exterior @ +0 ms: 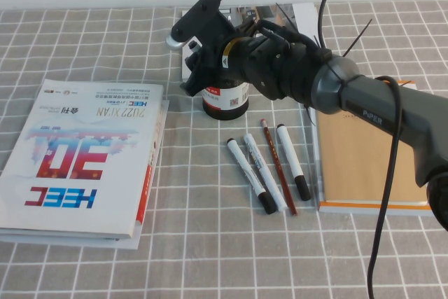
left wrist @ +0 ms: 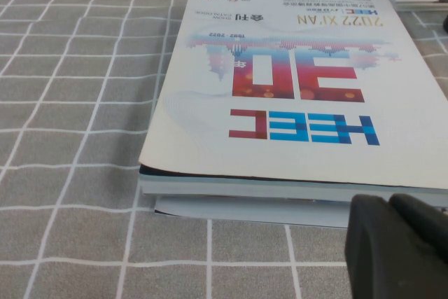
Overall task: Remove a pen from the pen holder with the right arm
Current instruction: 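Take a marker out of the pen holder and lay it on the table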
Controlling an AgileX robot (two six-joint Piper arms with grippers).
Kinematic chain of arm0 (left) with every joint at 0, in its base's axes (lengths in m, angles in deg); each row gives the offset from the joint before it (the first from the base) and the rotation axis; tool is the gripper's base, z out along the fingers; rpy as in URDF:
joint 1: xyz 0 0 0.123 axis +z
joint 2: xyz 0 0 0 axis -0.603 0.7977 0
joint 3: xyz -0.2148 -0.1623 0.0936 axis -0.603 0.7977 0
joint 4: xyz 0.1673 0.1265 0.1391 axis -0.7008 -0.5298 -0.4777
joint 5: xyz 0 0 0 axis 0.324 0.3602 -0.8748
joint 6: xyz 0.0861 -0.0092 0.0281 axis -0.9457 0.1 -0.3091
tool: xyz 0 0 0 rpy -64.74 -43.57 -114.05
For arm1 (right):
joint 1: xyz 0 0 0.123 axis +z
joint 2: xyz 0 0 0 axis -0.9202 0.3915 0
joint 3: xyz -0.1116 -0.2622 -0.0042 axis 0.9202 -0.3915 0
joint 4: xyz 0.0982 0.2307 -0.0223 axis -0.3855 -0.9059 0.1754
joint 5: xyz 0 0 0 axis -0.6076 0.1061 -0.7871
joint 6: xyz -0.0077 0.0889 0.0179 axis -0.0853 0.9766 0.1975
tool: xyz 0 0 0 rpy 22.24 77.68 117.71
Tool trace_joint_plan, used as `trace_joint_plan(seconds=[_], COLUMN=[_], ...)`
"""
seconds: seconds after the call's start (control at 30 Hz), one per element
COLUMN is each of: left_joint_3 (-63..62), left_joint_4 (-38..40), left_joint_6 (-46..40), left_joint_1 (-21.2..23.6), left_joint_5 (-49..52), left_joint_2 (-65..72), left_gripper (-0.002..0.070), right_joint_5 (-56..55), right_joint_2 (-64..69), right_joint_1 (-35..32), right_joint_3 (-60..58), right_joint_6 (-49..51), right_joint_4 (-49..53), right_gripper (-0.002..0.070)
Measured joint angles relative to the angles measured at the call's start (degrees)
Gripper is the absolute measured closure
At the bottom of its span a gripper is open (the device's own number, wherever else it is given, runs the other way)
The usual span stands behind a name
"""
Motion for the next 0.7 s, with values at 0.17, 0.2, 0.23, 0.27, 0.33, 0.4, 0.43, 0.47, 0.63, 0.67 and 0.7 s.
trace_joint_plan(seconds=[0.17, 0.2, 0.23, 0.27, 0.33, 0.4, 0.43, 0.47, 0.63, 0.67, 0.7], left_joint_3=[0.0, 0.0, 0.0, 0.0, 0.0, 0.0, 0.0, 0.0, 0.0, 0.0, 0.0], left_joint_4=[0.0, 0.0, 0.0, 0.0, 0.0, 0.0, 0.0, 0.0, 0.0, 0.0, 0.0], left_joint_6=[0.0, 0.0, 0.0, 0.0, 0.0, 0.0, 0.0, 0.0, 0.0, 0.0, 0.0], left_joint_1=[0.0, 0.0, 0.0, 0.0, 0.0, 0.0, 0.0, 0.0, 0.0, 0.0, 0.0], left_joint_5=[0.0, 0.0, 0.0, 0.0, 0.0, 0.0, 0.0, 0.0, 0.0, 0.0, 0.0], left_joint_2=[0.0, 0.0, 0.0, 0.0, 0.0, 0.0, 0.0, 0.0, 0.0, 0.0, 0.0], left_gripper=[0.068, 0.068, 0.068, 0.068, 0.068, 0.068, 0.068, 0.068, 0.068, 0.068, 0.068], right_joint_5=[0.2, 0.4, 0.6, 0.7, 0.9, 1.0, 1.1, 1.2, 2.0, 2.4, 2.7], right_joint_2=[0.0, 0.0, 0.0, 0.0, 0.0, 0.0, 0.0, 0.0, -0.1, -0.1, -0.2], right_joint_1=[0.0, 0.0, 0.0, 0.0, 0.0, 0.0, 0.0, 0.0, 0.0, 0.0, 0.0], right_joint_3=[0.0, 0.0, 0.0, 0.0, 0.1, 0.2, 0.2, 0.3, 0.5, 0.5, 0.6], right_joint_6=[0.0, 0.0, 0.0, 0.0, 0.0, -0.1, -0.1, -0.1, -0.1, -0.1, -0.1], right_joint_4=[0.0, 0.0, 0.0, 0.0, 0.2, 0.3, 0.3, 0.4, 0.4, 0.4, 0.4], right_gripper=[0.0457, 0.0482, 0.0507, 0.0533, 0.0567, 0.0567, 0.0567, 0.0567, 0.0567, 0.0567, 0.0568])
